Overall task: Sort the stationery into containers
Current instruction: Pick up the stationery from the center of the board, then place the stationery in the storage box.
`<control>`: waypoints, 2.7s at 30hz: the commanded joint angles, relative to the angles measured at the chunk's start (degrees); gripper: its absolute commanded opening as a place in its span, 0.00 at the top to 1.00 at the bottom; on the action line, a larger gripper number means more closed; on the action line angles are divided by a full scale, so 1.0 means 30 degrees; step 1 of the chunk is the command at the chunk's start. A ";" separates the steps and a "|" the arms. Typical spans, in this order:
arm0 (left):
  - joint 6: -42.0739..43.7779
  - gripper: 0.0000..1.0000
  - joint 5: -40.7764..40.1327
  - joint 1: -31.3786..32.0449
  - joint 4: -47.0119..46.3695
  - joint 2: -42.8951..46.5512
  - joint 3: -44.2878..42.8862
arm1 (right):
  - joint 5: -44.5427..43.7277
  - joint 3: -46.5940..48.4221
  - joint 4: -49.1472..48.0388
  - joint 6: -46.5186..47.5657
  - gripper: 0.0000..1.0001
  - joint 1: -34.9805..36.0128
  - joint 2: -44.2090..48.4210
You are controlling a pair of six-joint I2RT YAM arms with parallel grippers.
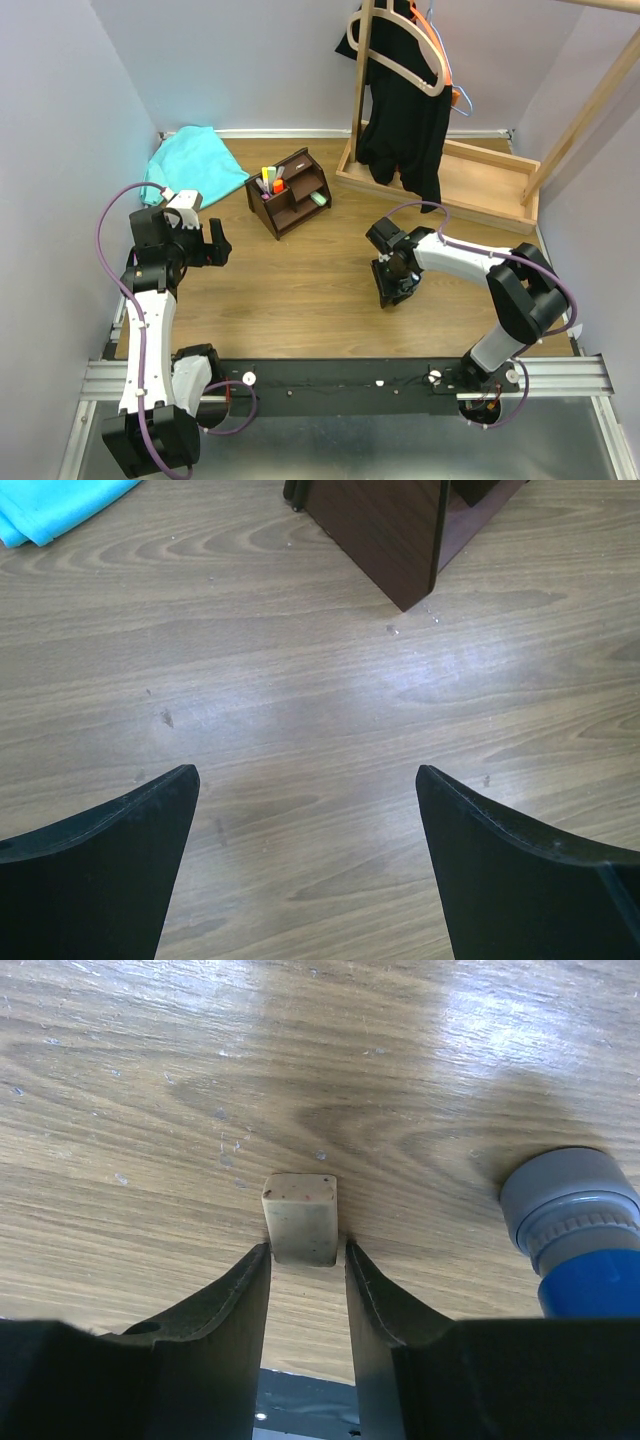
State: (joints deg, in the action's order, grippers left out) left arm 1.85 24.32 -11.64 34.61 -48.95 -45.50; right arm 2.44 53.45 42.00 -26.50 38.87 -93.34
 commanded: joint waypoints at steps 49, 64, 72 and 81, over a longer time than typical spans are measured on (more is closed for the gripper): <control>-0.0997 0.01 0.0625 -0.0720 -0.1049 0.0145 0.0106 | 0.0360 1.7042 -0.3306 0.8218 0.99 0.0314 -0.9841; -0.0996 0.01 0.0625 -0.0837 -0.1283 -0.0353 0.0106 | 0.0125 1.9156 -0.3628 0.8190 0.99 0.0285 -1.2070; -0.0967 0.01 0.0596 -0.0866 -0.1283 -0.0090 0.0428 | 0.0242 1.9741 -0.3716 0.8160 0.99 0.0489 -1.2422; -0.0967 0.01 0.0625 -0.0896 -0.1166 -0.0060 0.0370 | 0.0096 2.0385 -0.3892 0.8131 0.99 0.0636 -1.3095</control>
State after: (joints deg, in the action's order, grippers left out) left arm -0.71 25.15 -13.82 31.77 -49.93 -44.45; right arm 3.92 112.46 31.53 -2.04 39.99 -130.32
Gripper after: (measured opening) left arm 0.987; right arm 0.299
